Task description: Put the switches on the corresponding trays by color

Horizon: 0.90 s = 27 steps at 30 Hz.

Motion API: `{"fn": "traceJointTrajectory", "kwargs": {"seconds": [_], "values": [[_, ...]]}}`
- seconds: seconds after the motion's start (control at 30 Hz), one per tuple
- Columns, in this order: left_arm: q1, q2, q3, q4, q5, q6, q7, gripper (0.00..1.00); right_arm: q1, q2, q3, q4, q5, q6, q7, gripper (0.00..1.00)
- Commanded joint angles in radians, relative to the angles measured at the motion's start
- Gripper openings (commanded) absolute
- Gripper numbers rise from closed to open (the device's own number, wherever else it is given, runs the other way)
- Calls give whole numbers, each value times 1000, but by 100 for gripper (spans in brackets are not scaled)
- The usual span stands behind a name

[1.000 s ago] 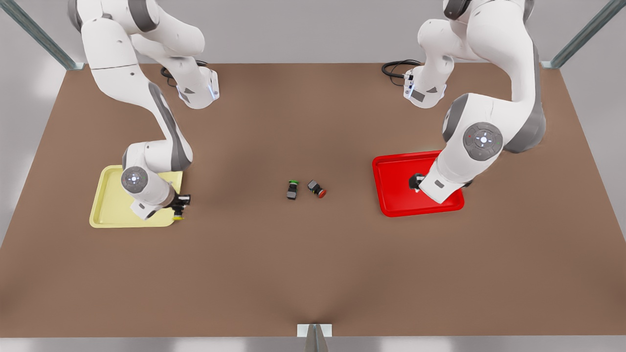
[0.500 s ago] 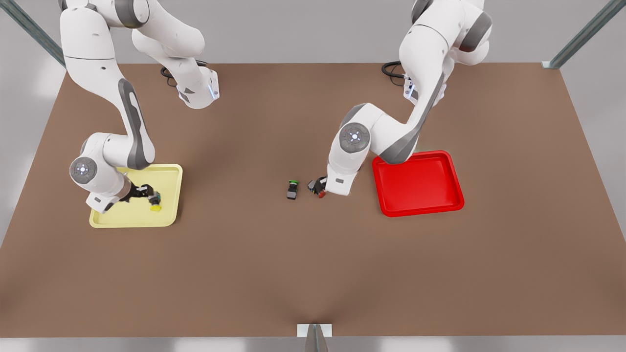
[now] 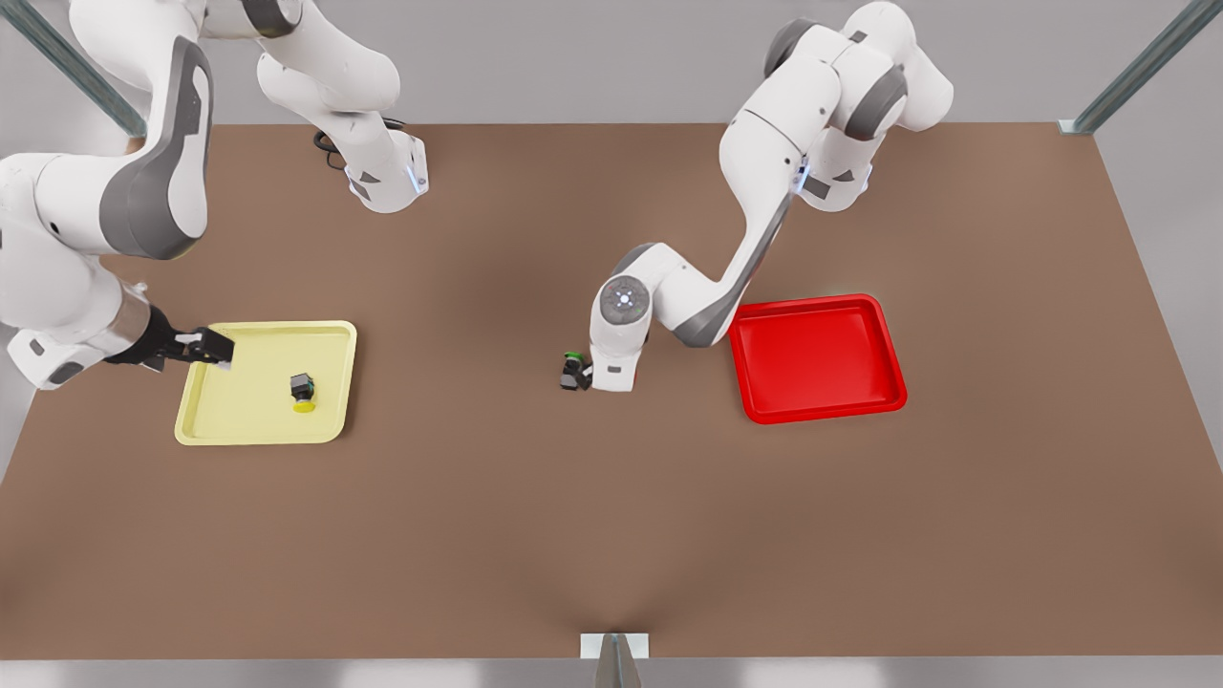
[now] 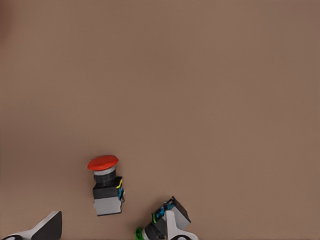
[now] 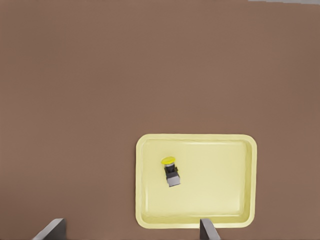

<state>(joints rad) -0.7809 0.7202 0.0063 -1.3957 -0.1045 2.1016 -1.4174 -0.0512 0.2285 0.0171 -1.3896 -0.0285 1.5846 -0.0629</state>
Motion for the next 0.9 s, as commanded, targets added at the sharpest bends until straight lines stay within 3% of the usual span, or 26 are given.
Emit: {"fn": "traceJointTrajectory", "kwargs": {"seconds": [0.0,0.63,0.87], "values": [[0,4,0,0,2,0,-2,100,1,2,1,1,5,2,2,100],[-74,102,12,-13,42,2,-141,100,2,32,1,0,21,74,54,100],[-100,58,20,-149,81,103,-141,100,2,41,3,0,19,81,71,100]]}}
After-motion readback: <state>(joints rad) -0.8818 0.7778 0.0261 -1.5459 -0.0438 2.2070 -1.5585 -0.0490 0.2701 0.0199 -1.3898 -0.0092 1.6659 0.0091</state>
